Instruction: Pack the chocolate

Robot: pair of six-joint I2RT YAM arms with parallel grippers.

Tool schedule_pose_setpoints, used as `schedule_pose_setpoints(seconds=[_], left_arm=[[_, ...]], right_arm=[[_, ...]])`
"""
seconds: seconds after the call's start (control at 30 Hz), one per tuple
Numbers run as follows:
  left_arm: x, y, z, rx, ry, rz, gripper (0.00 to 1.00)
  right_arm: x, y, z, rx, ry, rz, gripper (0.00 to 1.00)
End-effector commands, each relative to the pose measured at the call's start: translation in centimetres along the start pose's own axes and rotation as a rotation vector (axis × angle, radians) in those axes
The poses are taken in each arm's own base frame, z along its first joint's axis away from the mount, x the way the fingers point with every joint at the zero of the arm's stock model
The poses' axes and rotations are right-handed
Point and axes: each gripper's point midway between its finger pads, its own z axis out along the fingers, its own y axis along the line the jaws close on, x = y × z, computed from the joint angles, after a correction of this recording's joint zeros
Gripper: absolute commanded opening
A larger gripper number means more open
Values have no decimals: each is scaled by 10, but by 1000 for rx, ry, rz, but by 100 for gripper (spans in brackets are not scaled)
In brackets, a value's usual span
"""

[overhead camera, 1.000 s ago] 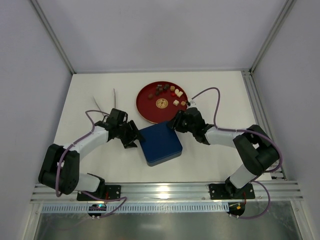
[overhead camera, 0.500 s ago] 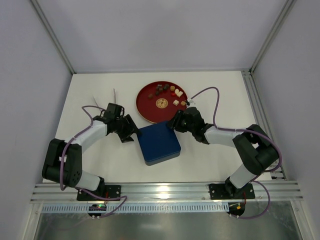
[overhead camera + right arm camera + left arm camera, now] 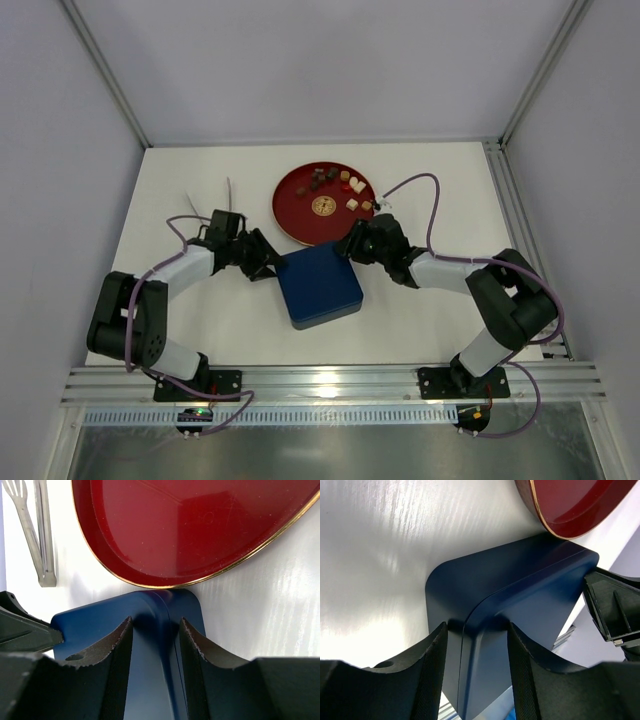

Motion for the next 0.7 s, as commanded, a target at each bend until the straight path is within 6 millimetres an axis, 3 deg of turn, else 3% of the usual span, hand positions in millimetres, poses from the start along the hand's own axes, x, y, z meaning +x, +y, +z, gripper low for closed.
schedule_pose_setpoints(seconds=[0.0, 0.23, 0.67], left_arm=[[44, 137, 17, -473, 67, -59, 42], [54, 149, 17, -500, 78, -86, 38], [60, 145, 11, -485, 78, -81, 30]], right_arm=[[121, -142, -52, 486, 433, -124, 41], [133, -149, -53, 489, 453, -102, 36], [153, -138, -62, 456, 467, -89, 27]])
